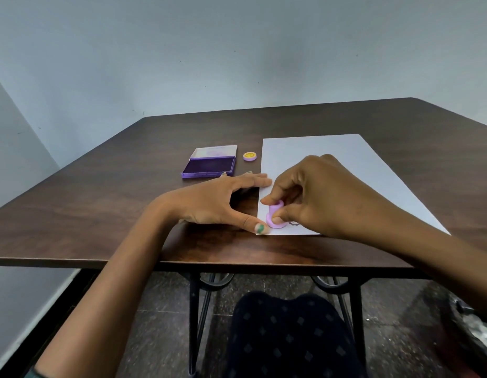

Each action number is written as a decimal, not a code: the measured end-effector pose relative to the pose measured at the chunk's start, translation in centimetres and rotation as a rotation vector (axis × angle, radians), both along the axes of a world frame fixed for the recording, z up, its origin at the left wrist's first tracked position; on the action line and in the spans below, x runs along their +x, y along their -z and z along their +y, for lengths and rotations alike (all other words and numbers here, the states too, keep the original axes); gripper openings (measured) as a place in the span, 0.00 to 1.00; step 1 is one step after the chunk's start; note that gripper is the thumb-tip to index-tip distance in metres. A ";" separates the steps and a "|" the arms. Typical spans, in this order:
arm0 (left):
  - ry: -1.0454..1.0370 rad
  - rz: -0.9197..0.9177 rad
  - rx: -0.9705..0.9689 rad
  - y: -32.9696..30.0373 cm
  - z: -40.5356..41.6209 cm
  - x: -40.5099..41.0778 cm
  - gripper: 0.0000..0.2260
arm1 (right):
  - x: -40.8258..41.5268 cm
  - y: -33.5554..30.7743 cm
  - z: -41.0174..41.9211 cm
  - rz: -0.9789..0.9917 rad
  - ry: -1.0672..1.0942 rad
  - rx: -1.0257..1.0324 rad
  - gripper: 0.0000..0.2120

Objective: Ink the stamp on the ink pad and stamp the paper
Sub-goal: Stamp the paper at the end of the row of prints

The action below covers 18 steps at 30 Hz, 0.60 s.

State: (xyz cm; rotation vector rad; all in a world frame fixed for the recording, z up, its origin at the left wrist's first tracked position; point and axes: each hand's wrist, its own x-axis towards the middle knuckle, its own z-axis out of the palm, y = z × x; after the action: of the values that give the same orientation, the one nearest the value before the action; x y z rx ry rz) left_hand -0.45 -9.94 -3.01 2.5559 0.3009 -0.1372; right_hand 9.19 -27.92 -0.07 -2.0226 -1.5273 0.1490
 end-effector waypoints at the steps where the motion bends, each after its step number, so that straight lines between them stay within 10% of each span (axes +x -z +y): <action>1: 0.000 0.000 -0.001 0.0 0.0 0.0 0.39 | 0.0 0.0 0.0 0.019 0.009 -0.002 0.10; 18: 0.026 -0.025 -0.055 0.0 -0.1 0.3 0.40 | -0.2 0.3 -0.2 0.030 0.055 0.028 0.10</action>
State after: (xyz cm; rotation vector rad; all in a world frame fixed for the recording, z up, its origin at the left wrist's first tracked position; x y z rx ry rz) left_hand -0.16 -10.00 -3.03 2.5056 0.2511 -0.1221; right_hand 8.98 -28.12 -0.35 -2.0295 -1.4463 0.1350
